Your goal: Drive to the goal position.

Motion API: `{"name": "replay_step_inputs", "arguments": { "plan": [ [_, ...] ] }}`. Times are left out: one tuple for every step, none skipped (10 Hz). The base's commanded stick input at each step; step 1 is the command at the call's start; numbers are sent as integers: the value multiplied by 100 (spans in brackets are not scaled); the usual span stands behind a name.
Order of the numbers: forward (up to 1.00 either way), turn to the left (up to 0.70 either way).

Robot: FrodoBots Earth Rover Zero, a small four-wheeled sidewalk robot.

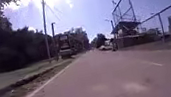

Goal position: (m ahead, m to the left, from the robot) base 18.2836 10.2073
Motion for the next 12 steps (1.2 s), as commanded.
{"name": "replay_step_inputs", "arguments": {
  "plan": [
    [70,0],
    [70,0],
    [70,0],
    [70,0],
    [70,0],
    [70,0],
    [70,0],
    [70,0],
    [70,0],
    [70,0],
    [70,0],
    [70,0]
  ]
}}
